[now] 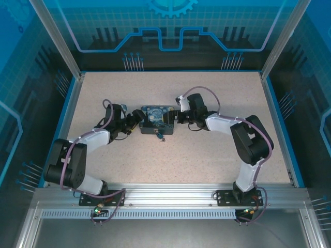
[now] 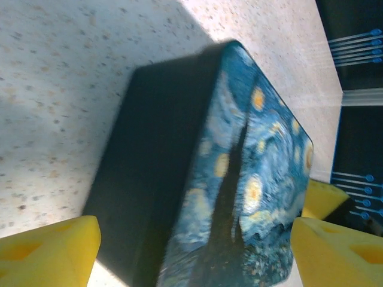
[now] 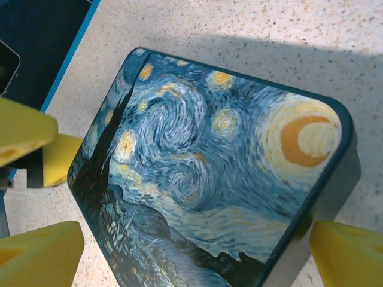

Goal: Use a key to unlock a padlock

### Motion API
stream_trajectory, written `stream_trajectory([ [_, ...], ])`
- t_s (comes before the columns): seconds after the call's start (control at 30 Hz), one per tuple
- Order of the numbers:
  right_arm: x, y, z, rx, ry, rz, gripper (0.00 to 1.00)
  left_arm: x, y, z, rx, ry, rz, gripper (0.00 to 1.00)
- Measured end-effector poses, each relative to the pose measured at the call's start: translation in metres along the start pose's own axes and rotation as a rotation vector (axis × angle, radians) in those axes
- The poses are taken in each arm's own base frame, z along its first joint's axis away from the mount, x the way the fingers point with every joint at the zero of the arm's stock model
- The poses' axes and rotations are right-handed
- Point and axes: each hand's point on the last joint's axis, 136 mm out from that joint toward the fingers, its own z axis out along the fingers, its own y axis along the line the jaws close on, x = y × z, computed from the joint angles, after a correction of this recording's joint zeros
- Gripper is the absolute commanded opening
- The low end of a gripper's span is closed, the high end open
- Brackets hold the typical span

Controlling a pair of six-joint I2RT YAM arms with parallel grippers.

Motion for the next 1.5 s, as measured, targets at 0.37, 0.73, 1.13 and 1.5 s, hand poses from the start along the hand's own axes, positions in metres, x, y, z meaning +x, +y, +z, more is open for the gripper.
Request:
stream_trajectory([
  [0.37,-0.029,-0.018,0.005,0.08,0.006,-0.065,1.0,0.017,-0.022,0.004,0.059,0.042,0.052,0.82],
  [0.73,-0.025,-0.032,-0.086,0.17,-0.113,-0.122,0.88,0.001,-0.064,-0.042,0.116,-0.074,0.162,0.8],
  [1.13,0.104,0.001,-0.028,0.004,0.083,-0.081,0.72,0.019,-0.095,-0.002,0.174,0.07,0.2,0.76],
  [1.5,0.1,-0.004,0.003,0.022,0.021,-0.096,0.61,0.023,-0.076,0.028,0.141,0.128,0.159,0.76],
])
